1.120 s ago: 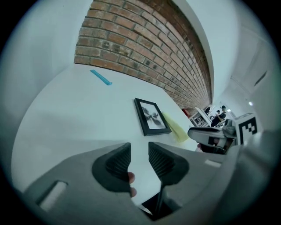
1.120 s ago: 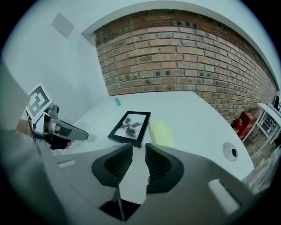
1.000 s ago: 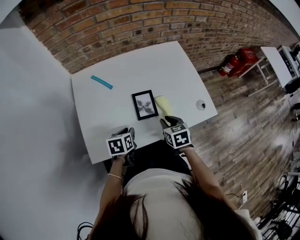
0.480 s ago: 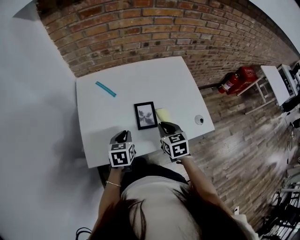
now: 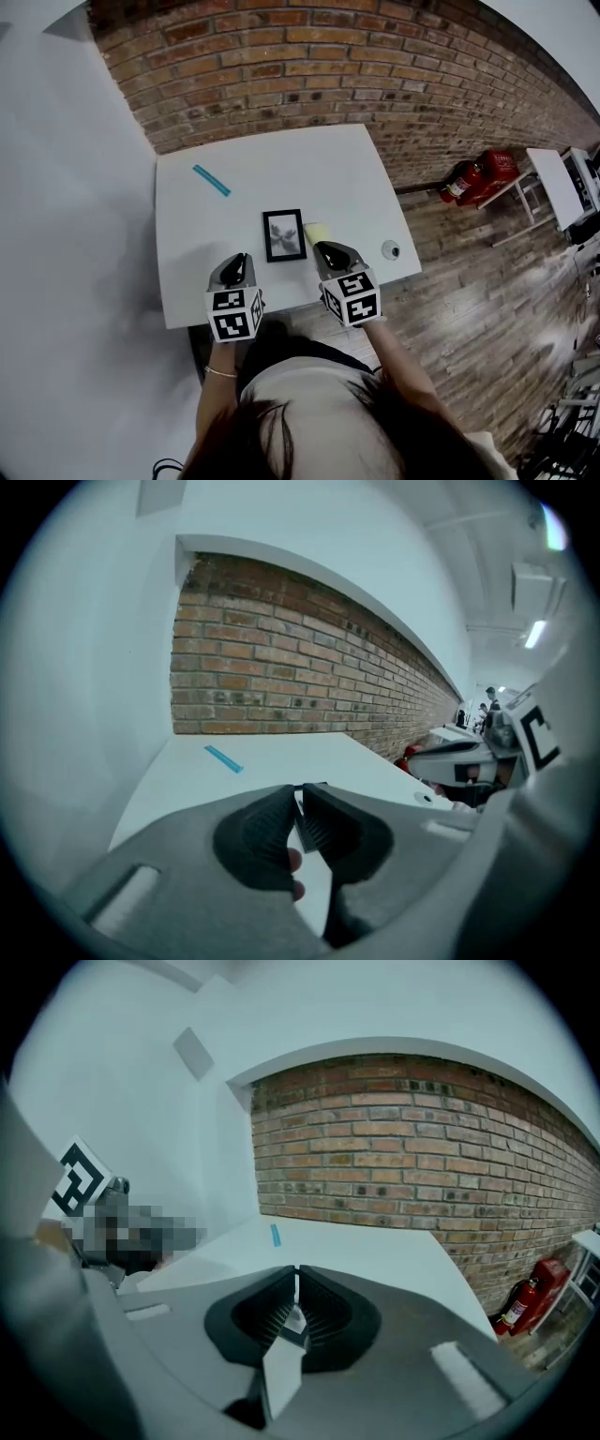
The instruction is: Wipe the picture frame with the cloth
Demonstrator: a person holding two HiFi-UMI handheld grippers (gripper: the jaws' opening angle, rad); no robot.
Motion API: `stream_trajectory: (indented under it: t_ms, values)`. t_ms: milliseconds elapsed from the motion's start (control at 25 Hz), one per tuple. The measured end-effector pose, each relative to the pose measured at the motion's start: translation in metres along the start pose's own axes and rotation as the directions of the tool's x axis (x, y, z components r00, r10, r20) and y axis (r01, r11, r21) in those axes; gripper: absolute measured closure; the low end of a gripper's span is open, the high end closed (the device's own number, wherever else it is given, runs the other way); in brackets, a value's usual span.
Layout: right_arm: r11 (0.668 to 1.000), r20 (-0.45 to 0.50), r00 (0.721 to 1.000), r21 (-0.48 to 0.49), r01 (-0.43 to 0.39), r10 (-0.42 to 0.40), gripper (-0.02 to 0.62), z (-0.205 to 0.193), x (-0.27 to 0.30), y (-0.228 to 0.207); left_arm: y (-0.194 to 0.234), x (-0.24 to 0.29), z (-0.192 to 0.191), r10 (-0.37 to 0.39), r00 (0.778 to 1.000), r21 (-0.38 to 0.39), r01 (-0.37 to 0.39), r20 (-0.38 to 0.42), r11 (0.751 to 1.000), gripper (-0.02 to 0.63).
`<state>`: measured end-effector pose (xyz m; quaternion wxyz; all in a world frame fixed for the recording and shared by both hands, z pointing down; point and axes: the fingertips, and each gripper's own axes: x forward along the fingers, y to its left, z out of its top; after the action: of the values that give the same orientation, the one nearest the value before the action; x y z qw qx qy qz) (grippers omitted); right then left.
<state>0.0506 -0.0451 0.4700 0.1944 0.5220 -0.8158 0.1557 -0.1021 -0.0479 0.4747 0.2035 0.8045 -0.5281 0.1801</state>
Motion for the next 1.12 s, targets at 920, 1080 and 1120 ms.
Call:
stream_trajectory:
  t_ms: [920,1080,1120]
  values:
    - [0.999,0.336,0.941,-0.047,-0.027,0.041,0.591,0.061,-0.13,-0.01,-0.113,-0.12,0.089,0.03,0.937,0.098,-0.068,0.347,0.993,0.6]
    - [0.998,0.389,0.921,-0.055,-0.018,0.038,0.592,0.072,-0.145,-0.007,-0.117,-0.133,0.092,0.036,0.924,0.095,-0.078,0.38,0.992,0.606]
    - [0.998,0.401,0.915,-0.057,-0.013,0.035,0.592,0.075,-0.148,-0.006,-0.118,-0.136,0.094,0.035,0.921,0.097,-0.079,0.388,0.992,0.606]
